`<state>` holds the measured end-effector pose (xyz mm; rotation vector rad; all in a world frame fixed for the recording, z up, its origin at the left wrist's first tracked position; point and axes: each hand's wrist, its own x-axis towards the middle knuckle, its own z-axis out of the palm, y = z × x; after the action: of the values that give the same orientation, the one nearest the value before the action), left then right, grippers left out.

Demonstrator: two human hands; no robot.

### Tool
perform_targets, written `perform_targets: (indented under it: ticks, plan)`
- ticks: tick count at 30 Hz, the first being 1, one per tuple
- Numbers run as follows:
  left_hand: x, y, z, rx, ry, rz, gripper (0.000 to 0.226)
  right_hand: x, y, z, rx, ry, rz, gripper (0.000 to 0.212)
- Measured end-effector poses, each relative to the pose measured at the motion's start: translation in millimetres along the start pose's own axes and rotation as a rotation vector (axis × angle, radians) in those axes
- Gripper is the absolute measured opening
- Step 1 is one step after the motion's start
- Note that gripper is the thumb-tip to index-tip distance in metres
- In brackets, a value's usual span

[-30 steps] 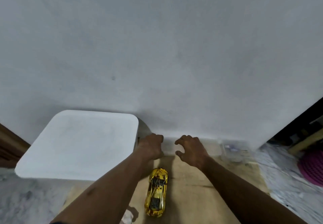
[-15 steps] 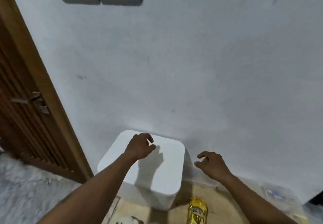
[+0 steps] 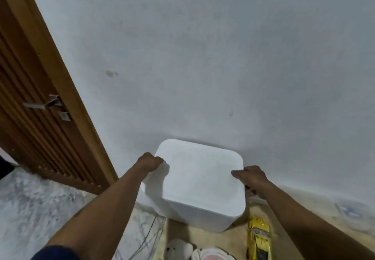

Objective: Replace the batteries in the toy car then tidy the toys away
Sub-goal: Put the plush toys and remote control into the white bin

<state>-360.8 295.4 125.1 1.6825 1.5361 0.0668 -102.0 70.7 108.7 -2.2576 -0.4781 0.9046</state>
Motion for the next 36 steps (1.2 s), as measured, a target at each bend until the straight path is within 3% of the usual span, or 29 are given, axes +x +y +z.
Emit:
perform_targets:
  ticks: [14,20,27,36]
  plan:
    - [16,3,-10,-0.296,0.014,-0.082,0.035,0,-15,-3,-0.022,-0.011,-0.01,0.046]
    - [-3,12,-14,-0.18,0.229,0.049,0.027,-15,-19,-6,-0.065,0.042,-0.072,0.052]
    - [-59,51,-10,-0.078,0.337,0.211,0.015,-46,-15,-56,-0.067,0.209,-0.166,0.061]
    - [-159,125,112,0.01,0.155,0.407,0.014,-91,107,-191,-0.177,0.516,0.022,0.078]
